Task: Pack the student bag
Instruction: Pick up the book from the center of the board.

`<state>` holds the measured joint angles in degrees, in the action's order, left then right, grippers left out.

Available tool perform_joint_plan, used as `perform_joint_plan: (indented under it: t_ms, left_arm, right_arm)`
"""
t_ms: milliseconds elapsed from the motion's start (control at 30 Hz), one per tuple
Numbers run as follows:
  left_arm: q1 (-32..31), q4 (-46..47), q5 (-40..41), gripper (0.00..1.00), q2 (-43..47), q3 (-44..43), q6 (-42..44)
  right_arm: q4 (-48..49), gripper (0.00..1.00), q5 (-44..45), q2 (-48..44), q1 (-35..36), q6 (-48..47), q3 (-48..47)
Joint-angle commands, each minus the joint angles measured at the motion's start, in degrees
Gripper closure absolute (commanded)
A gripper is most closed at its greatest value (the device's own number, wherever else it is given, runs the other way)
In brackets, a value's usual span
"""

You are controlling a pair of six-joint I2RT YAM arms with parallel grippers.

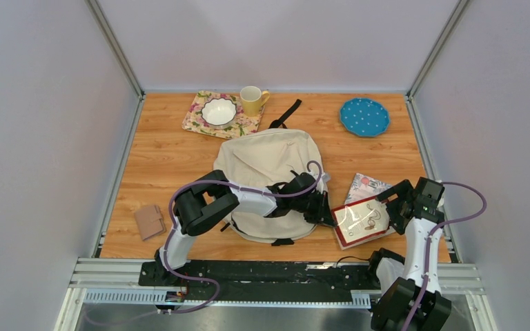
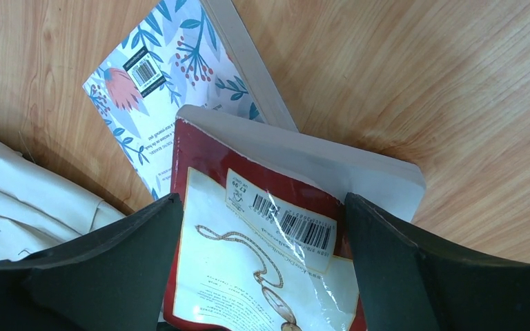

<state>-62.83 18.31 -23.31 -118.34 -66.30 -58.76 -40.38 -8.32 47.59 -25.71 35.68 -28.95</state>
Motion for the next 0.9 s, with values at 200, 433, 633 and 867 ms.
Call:
perform_joint_plan:
  t_ms: [200,433,633,867]
  left_arm:
    - [-0.45,5.6,0.9,0.37,1.54,-1.63,1.55]
    - [-0.45,7.45,0.55,0.3,-0.48,-2.25,-0.82]
    - [-0.37,12.97,3.25,0.27,0.65,3.19,-6.52]
    - [-0.54,17.82,6.87,0.26,1.71,6.28,-8.12]
  right_arm:
    - [0.74,0.12,-6.62,2.06,0.14,-0.17,-0.85]
    - [-0.04,0.13,-9.26,1.54,0.14,0.18,-0.05]
    - [-1.8,0.13,-9.7,-0.57,0.14,1.67,0.65]
    - [-2.95,0.13,-10.67,-4.35,0.23,3.78,3.72]
